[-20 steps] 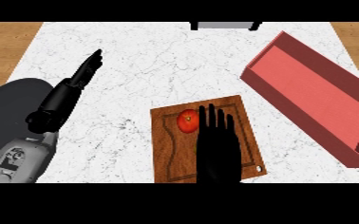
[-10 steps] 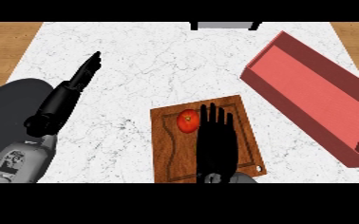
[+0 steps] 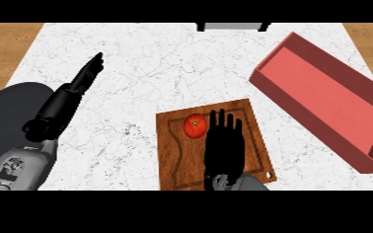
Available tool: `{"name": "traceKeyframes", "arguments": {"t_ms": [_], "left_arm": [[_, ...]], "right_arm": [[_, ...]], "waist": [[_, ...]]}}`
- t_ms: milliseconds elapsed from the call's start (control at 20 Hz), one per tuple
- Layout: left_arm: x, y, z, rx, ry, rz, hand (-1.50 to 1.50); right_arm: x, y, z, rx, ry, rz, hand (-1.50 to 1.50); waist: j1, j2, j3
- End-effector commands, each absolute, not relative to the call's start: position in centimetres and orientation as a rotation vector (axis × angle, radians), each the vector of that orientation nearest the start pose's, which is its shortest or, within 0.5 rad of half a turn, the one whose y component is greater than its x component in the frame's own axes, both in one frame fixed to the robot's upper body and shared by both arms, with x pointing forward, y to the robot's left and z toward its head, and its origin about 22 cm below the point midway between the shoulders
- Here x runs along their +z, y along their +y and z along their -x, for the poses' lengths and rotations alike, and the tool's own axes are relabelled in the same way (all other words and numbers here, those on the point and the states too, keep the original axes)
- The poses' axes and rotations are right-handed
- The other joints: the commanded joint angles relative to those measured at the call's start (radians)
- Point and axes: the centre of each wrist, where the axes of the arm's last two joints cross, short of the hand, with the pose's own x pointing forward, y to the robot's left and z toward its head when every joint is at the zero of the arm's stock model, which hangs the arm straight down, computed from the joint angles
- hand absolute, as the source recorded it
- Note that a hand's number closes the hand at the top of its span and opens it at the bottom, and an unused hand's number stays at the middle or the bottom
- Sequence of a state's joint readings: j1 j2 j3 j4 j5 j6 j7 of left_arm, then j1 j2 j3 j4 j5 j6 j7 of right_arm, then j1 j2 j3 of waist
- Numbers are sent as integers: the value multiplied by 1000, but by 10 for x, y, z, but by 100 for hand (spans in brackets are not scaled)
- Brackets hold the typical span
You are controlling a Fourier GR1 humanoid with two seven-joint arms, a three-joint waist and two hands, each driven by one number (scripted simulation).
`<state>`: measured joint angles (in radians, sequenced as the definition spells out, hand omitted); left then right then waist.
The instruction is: Pick the lemon from the cutting board and place it in the cardboard box
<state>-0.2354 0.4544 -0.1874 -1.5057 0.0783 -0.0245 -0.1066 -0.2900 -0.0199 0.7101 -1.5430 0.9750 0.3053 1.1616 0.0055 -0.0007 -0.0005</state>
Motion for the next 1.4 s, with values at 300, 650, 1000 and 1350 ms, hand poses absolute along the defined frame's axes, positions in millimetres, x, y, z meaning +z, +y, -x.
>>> {"name": "traceKeyframes", "arguments": {"t_ms": [300, 650, 1000, 1350], "left_arm": [[61, 281, -283, -528, -1734, -87, 0], [69, 266, -302, -525, -1748, -109, 0], [64, 260, -283, -536, -1759, -93, 0], [66, 263, -301, -549, -1756, -79, 0]], "right_arm": [[40, -50, -228, 1046, -631, 1006, -150], [13, -45, -235, 1161, -750, 1017, 150], [7, -53, -251, 1257, -900, 1061, 150], [44, -73, -294, 1506, -1375, 653, 150]], "waist": [[-2, 0, 0], [-4, 1, 0], [-1, 1, 1], [12, 11, 1]]}}
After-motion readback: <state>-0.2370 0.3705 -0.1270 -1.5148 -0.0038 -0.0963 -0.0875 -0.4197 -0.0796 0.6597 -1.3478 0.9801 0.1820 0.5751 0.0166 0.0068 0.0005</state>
